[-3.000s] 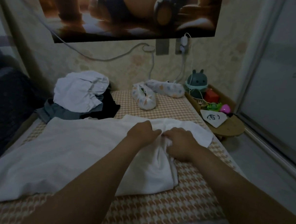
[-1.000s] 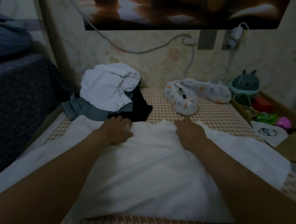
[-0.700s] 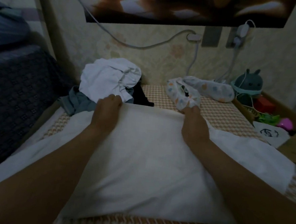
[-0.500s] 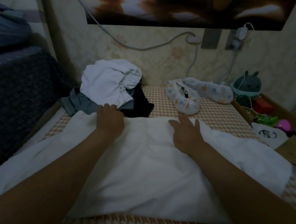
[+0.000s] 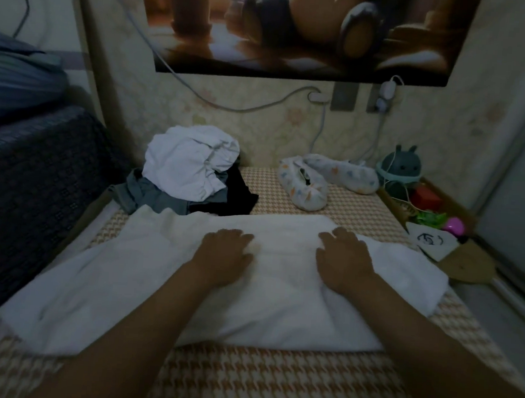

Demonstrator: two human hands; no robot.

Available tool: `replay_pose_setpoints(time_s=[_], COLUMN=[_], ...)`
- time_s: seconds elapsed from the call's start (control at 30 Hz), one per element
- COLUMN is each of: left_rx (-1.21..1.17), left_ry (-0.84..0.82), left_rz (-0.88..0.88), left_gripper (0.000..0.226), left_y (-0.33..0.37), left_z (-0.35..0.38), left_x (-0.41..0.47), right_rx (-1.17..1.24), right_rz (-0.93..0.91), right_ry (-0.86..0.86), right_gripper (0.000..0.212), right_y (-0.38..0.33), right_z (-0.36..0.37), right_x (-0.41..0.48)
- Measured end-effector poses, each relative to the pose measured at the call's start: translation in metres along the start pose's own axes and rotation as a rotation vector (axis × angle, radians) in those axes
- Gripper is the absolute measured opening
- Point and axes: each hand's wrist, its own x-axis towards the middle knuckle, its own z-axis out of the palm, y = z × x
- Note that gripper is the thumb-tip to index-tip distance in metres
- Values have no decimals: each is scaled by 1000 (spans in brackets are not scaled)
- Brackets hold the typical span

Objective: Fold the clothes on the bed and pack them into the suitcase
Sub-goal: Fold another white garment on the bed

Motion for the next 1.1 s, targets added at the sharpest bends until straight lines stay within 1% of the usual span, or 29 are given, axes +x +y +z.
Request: replay_pose_setpoints(time_s=[0.03,0.07,0.1,0.13,0.2,0.23,0.3,0.37,0.43,0.47,0.5,0.53,0.6,0.63,0.7,0.73,0.77,0.8,0.83,0.87,0.9,0.97,1.03,1.1], left_rx=[-103,-198,-247,-238,-161,-124,-106,-176,-230,-251,-243,-180,-52,-57,-120,-77,3,61,78,71,60,91,137,162], left_ry=[74,124,148,151,80,42,46,88,208,273,308,286,135,67,21,15,-13,-58,-103,-138,-165,-209,-211,-229], left_rz=[72,135,192,244,291,298,349,387,404,406,411,426,451,441,409,404,383,336,275,219,181,157,179,231], left_gripper=[47,42,39,42,56,58,44,29,30,35,39,39,32,34,53,64,72,77,80,80,78,71,67,65], left_y=[16,32,46,57,70,72,73,77,84,89,94,97,101,99,89,83,78,74,70,66,62,58,58,65], left_z=[-3,-4,-4,-3,5,11,20,20,13,9,5,5,10,13,15,16,16,17,17,18,17,12,5,1], left_x=[-8,-17,-27,-37,-53,-58,-65,-74,-84,-90,-97,-103,-112,-115,-116,-115,-114,-115,-116,-117,-119,-121,-121,-124], right_rx=[-18,11,73,139,190,205,323,546,713,704,639,556,370,256,8,-28,11,73,85,40,-14,-52,-58,-99], right_rz=[88,185,267,321,314,291,271,316,389,396,393,379,326,285,96,-40,-174,-284,-356,-401,-420,-408,-322,-221], right_ry=[71,94,77,43,-3,-12,-5,40,86,73,21,-72,-265,-268,-82,-10,-38,-157,-306,-423,-472,-427,-368,-378], right_gripper=[51,49,45,41,40,41,42,48,48,46,47,52,66,68,69,75,83,90,95,96,93,77,56,48], right_y=[5,11,16,20,26,27,24,18,20,26,32,38,46,46,42,40,39,36,32,28,26,26,24,25], right_z=[-5,-9,-11,-13,-14,-15,-20,-31,-41,-44,-44,-42,-38,-38,-43,-47,-52,-54,-53,-49,-44,-39,-44,-49], right_x=[-13,-27,-41,-53,-76,-84,-94,-100,-103,-105,-109,-113,-123,-127,-130,-131,-132,-132,-135,-139,-140,-135,-125,-116])
